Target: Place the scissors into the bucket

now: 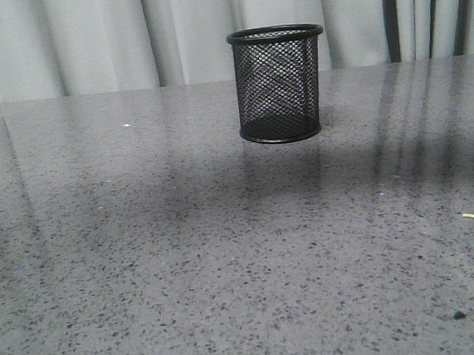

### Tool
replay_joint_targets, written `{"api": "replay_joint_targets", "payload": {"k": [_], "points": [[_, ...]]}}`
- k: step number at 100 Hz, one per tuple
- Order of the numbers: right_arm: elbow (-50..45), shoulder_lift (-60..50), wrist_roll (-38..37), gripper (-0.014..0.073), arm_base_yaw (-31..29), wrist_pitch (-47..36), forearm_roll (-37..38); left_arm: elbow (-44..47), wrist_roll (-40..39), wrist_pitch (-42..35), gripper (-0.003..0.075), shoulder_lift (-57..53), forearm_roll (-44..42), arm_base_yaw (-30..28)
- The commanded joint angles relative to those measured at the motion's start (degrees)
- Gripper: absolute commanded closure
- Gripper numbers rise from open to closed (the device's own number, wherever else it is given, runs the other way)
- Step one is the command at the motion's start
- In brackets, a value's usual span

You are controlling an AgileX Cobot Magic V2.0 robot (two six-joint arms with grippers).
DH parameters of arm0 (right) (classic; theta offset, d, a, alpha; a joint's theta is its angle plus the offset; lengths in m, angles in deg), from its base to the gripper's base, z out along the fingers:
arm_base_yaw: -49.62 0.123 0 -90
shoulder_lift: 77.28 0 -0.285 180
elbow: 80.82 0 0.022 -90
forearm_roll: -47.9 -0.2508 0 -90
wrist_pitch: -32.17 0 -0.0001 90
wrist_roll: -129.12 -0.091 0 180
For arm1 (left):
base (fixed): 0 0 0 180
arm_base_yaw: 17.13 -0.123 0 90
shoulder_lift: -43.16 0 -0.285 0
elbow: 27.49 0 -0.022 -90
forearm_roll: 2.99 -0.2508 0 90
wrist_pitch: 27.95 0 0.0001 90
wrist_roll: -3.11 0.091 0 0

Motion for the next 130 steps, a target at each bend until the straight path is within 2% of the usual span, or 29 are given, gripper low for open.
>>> {"api": "replay_joint_targets", "payload": {"k": [1,20,27,41,56,61,78,88,97,111,130], "points": [[1.8,-0.7,1.1,0.0665,-0.2,-2.0,-2.5,-2.0,-0.8,-2.7,0.0653,-2.1,4.9,0.4],[1.8,-0.7,1.6,0.0666,-0.2,-1.8,-2.5,-2.0,-0.9,-2.4,0.0367,-2.9,4.6,0.4],[1.8,-0.7,1.6,0.0665,-0.2,-1.9,-2.5,-2.0,-0.9,-2.5,0.0307,-3.7,3.3,0.4],[3.3,-0.7,1.6,0.0643,-1.0,-3.2,0.0,-2.0,-5.3,-3.8,0.0302,-6.3,-2.6,-1.8],[7.6,-0.7,0.0,0.0639,-2.4,-5.5,3.3,-2.0,-11.5,-4.2,0.0302,-9.0,-5.2,-10.8],[9.6,-0.7,-2.6,0.0639,-2.6,-7.5,6.9,-2.0,-14.1,-4.2,0.0302,-9.5,-4.6,-14.7],[18.2,0.8,-15.6,0.0639,-2.7,-9.6,30.3,-2.0,-19.0,-4.9,0.0302,-11.2,0.9,-28.3],[23.7,3.1,-23.2,0.0639,-2.7,-6.0,42.9,-2.0,-19.0,-6.3,0.0302,-11.8,7.7,-34.6],[29.5,6.8,-27.6,0.0639,-2.7,0.8,50.1,-2.0,-19.0,-7.1,0.0302,-12.3,12.2,-38.9],[37.5,13.5,-29.1,0.0639,-2.7,12.7,51.8,-2.0,-19.0,-7.1,0.0302,-12.4,15.3,-42.1],[42.9,18.6,-33.6,0.0639,-0.3,18.2,60.2,-2.0,-19.0,-7.1,0.0302,-12.4,15.9,-42.3]]}}
